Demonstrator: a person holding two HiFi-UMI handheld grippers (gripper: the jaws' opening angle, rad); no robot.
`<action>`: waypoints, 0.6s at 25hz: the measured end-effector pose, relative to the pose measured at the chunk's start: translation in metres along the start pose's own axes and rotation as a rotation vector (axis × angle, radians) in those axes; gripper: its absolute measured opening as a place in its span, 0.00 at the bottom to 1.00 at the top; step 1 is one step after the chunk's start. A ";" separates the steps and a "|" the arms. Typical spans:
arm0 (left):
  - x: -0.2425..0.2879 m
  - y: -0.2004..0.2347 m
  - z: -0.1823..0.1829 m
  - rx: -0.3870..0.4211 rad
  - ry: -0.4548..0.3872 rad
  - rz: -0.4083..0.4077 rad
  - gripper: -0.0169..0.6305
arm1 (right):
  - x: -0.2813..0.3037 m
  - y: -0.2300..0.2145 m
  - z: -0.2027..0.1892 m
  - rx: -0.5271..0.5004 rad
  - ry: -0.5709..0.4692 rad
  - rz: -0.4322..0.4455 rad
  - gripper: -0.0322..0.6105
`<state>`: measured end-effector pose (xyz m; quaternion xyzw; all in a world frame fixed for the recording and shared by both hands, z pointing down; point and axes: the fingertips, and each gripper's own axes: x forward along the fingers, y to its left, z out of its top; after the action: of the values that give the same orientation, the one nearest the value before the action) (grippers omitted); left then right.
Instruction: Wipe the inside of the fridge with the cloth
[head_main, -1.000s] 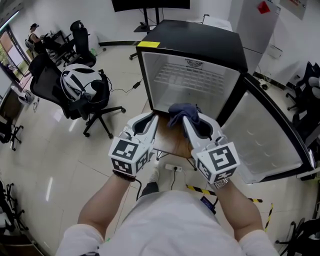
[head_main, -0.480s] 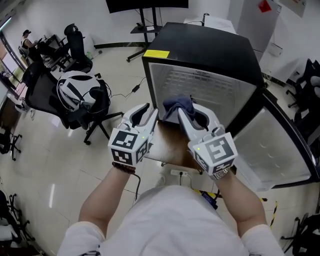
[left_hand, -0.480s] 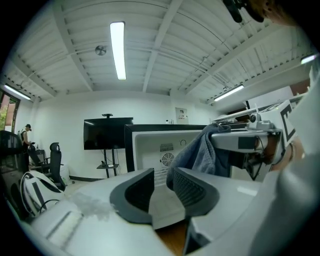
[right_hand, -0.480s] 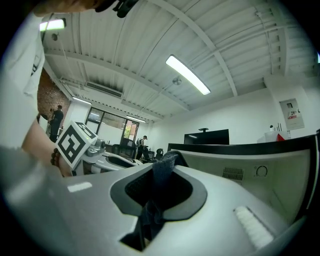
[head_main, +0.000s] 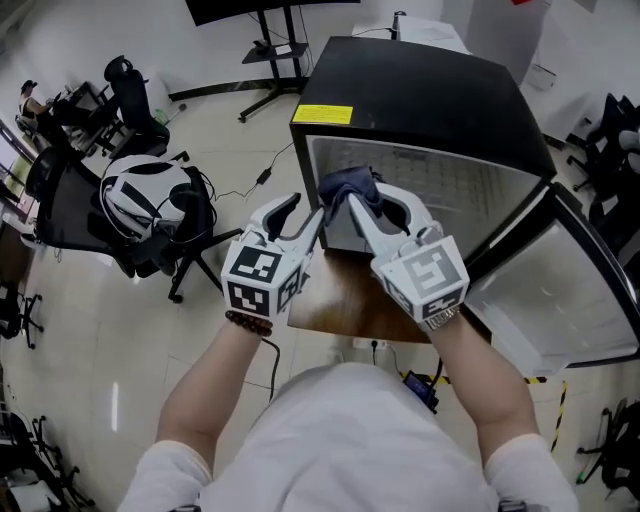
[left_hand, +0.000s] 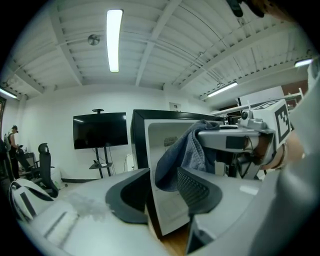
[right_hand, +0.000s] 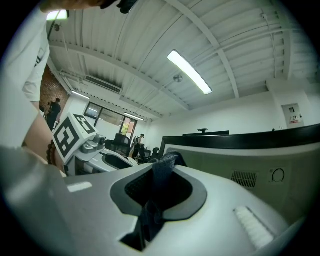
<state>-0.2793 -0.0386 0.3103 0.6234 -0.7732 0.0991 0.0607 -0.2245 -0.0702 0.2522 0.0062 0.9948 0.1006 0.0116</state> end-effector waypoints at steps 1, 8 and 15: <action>0.003 0.003 0.000 0.003 0.001 -0.007 0.28 | 0.006 -0.001 -0.002 -0.001 0.005 -0.004 0.11; 0.024 0.024 -0.003 0.007 0.011 -0.033 0.29 | 0.043 -0.005 -0.012 -0.064 0.016 0.003 0.11; 0.038 0.029 -0.007 0.025 0.021 -0.092 0.30 | 0.071 -0.013 -0.022 -0.079 0.024 0.000 0.11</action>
<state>-0.3157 -0.0679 0.3229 0.6580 -0.7417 0.1123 0.0655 -0.2956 -0.0861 0.2696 0.0043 0.9901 0.1401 -0.0002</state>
